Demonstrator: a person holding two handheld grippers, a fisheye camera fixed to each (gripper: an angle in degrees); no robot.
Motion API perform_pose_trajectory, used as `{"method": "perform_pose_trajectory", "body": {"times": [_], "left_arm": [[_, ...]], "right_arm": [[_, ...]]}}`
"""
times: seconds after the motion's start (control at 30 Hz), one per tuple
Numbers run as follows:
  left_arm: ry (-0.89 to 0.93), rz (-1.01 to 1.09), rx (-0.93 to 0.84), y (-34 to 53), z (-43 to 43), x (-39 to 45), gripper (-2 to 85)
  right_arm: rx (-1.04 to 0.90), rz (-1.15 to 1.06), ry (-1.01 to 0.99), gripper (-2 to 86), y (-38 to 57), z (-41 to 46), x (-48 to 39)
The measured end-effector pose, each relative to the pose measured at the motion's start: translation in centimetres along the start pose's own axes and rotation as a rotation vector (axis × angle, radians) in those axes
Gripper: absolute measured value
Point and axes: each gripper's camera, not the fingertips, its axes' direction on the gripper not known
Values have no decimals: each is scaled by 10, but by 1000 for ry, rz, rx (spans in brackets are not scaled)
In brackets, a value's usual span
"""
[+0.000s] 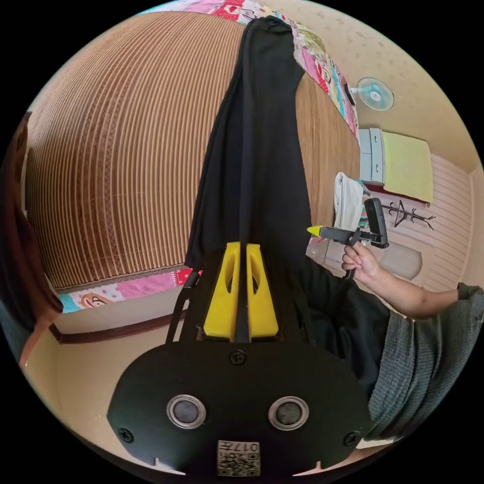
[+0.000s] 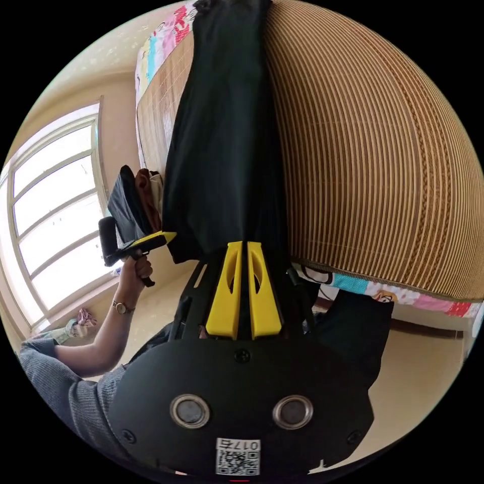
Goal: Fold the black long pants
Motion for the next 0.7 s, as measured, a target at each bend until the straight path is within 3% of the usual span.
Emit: {"method": "perform_pose_trajectory", "body": {"times": [0.2,0.3,0.37,0.47,0.53,0.6,0.7], "left_arm": [[-96,-209,-58,-14,47,-44,44],[-156,-249,143,-9,11,-48,81],[-78,-202,207,-17,1,-52,92],[25,-98,196,-46,8,-60,111],[-14,-32,113,-66,26,-61,112],[-110,66,-21,-83,52,-58,103],[-176,159,-68,-76,65,-49,52]], "right_arm": [[-34,152,-46,44,-10,25,41],[33,187,-168,84,-12,-2,44],[91,173,-245,98,-18,-22,42],[118,120,-155,111,-42,-45,34],[55,53,-65,119,-75,-44,33],[-23,-15,-80,118,-98,-35,34],[-198,-72,-111,89,-121,-13,35]]}}
